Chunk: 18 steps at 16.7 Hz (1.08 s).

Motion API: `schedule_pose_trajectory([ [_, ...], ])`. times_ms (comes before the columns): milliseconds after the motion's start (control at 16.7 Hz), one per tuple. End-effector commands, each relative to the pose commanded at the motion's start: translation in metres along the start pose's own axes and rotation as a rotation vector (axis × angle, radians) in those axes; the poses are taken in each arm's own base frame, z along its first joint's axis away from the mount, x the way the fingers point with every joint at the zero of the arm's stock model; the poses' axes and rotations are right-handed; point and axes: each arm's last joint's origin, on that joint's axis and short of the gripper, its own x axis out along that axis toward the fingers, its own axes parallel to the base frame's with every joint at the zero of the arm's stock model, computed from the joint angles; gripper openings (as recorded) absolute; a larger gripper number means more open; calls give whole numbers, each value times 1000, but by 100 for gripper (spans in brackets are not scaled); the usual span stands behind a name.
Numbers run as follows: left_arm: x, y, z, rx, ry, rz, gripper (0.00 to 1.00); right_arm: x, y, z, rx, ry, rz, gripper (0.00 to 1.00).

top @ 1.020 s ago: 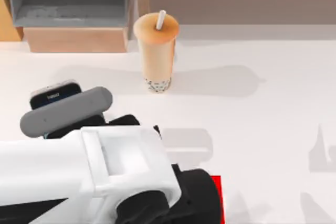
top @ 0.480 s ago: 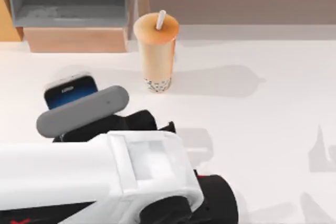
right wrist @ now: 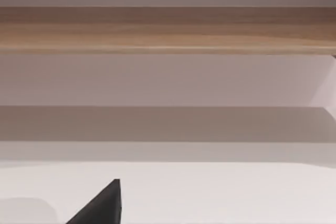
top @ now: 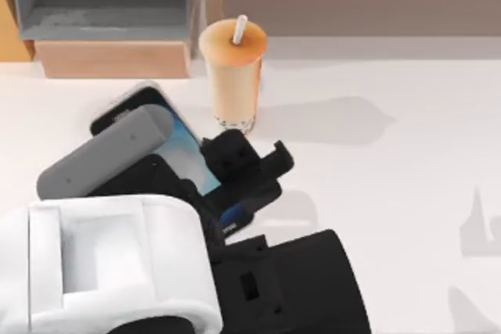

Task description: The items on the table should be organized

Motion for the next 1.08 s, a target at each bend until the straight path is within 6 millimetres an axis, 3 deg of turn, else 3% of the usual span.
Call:
schedule_pose_trajectory([
  [480,72,28,-19,347,-76,247,0,0,0,0,0,0,0,100],
  [780,77,28,-19,358,-79,262,0,0,0,0,0,0,0,100],
  [1080,77,28,-19,358,-79,262,38,0,0,0,0,0,0,100],
])
